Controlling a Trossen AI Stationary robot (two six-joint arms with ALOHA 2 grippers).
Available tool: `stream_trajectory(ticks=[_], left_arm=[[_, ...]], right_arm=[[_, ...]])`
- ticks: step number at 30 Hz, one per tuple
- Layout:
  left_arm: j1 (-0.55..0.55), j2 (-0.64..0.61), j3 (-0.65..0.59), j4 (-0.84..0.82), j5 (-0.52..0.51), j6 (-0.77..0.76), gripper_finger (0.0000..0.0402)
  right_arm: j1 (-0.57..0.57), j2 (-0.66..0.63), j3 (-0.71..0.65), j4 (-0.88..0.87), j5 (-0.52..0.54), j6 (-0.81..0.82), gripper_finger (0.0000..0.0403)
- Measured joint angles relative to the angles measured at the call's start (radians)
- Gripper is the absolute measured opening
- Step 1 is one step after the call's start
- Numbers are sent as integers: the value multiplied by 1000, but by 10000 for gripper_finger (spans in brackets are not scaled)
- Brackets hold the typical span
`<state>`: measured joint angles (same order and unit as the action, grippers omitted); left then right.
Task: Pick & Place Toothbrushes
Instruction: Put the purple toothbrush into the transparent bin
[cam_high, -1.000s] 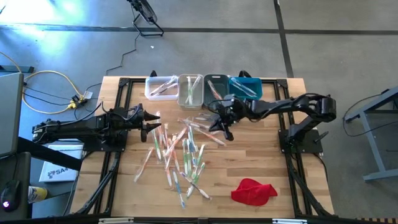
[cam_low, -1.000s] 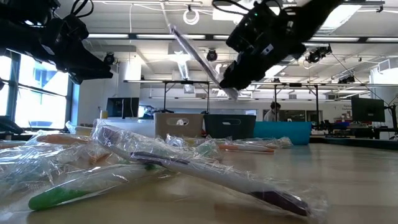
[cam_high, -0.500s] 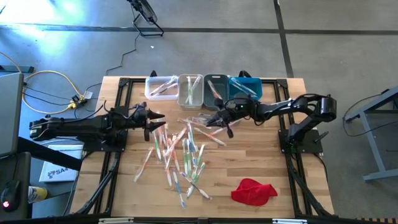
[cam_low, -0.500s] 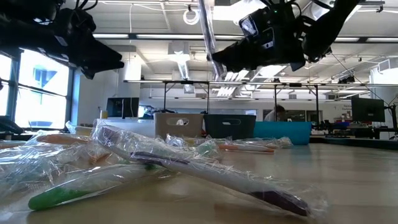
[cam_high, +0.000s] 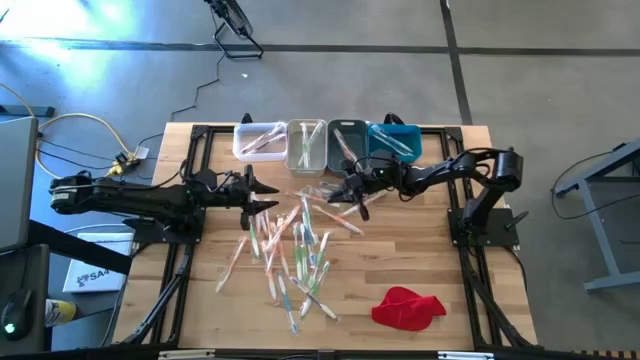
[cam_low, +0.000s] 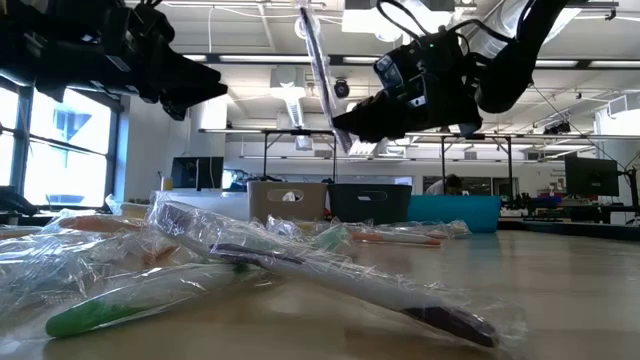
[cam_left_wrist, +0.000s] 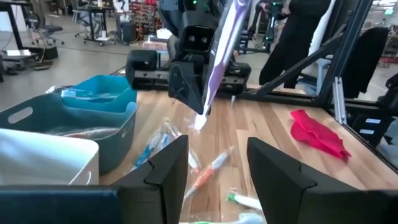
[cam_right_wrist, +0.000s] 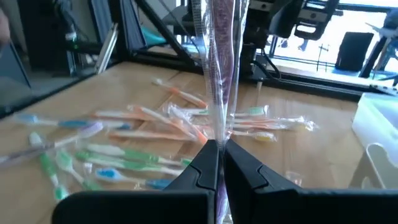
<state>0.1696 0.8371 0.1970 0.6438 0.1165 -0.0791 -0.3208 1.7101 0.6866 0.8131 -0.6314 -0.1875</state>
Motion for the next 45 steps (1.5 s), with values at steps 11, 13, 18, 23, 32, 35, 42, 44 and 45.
stream_trajectory(ticks=[11,13,18,23,32,35,42,44,45], left_arm=[[0,245,11,318,-3,21,161],[0,276,28,318,-4,19,161],[0,352,97,322,-6,18,161],[0,435,189,322,-6,18,161],[0,560,315,292,-5,-35,161],[0,593,342,292,-3,-35,161],[0,620,384,264,-3,-36,161],[0,620,385,256,-3,-36,161],[0,620,385,251,-3,-38,161]], right_arm=[[-5,10,1,-15,21,152,5],[8,10,1,-33,75,121,5],[21,10,1,-50,138,82,5],[22,10,1,-51,136,83,5],[22,10,1,-57,135,85,5],[22,10,1,-61,135,85,5],[22,10,1,-77,169,79,5],[22,10,1,-82,169,79,5],[22,10,1,-82,169,79,5]])
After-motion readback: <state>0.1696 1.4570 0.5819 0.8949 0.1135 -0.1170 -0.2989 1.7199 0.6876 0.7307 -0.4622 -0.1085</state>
